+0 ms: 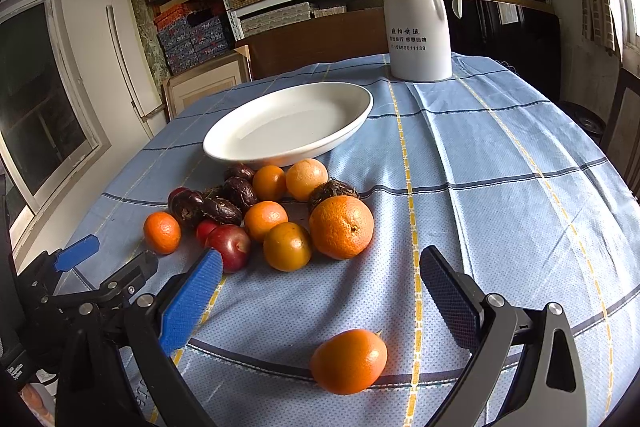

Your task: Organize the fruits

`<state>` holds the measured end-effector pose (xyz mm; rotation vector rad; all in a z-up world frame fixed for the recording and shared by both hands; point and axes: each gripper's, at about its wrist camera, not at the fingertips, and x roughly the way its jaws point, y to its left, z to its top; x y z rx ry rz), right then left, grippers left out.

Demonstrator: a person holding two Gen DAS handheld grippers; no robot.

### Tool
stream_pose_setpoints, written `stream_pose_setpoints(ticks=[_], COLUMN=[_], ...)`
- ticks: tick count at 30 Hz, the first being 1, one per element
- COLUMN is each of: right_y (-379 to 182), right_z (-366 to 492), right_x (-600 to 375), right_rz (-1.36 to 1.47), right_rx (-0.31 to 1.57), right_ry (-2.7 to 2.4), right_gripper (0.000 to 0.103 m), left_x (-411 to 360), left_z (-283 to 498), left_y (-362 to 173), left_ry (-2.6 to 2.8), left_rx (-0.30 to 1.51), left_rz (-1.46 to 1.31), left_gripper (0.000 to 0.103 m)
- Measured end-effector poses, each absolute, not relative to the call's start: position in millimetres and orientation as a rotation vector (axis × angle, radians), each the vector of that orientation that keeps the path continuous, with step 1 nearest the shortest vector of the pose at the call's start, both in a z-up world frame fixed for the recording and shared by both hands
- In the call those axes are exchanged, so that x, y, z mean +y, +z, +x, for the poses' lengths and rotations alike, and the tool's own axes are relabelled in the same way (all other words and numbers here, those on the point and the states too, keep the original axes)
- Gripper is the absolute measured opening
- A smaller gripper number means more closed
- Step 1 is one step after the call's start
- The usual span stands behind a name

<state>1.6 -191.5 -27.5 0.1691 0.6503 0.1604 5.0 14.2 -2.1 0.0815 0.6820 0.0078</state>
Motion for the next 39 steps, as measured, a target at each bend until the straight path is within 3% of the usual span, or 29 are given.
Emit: stream_pose_setpoints(ticks=[39], right_y=[-28.2], right_z=[2.8], right_x=[-190.6], right_rz=[0.195], right_rx=[0.656], right_ry=[0.165], right_gripper=[0.1], left_x=[14.1], left_z=[6.0], left_y=[-3.4], left_ry=[0.008], left_rx=[0.686], left_rz=[0.084], left_gripper=[0.099])
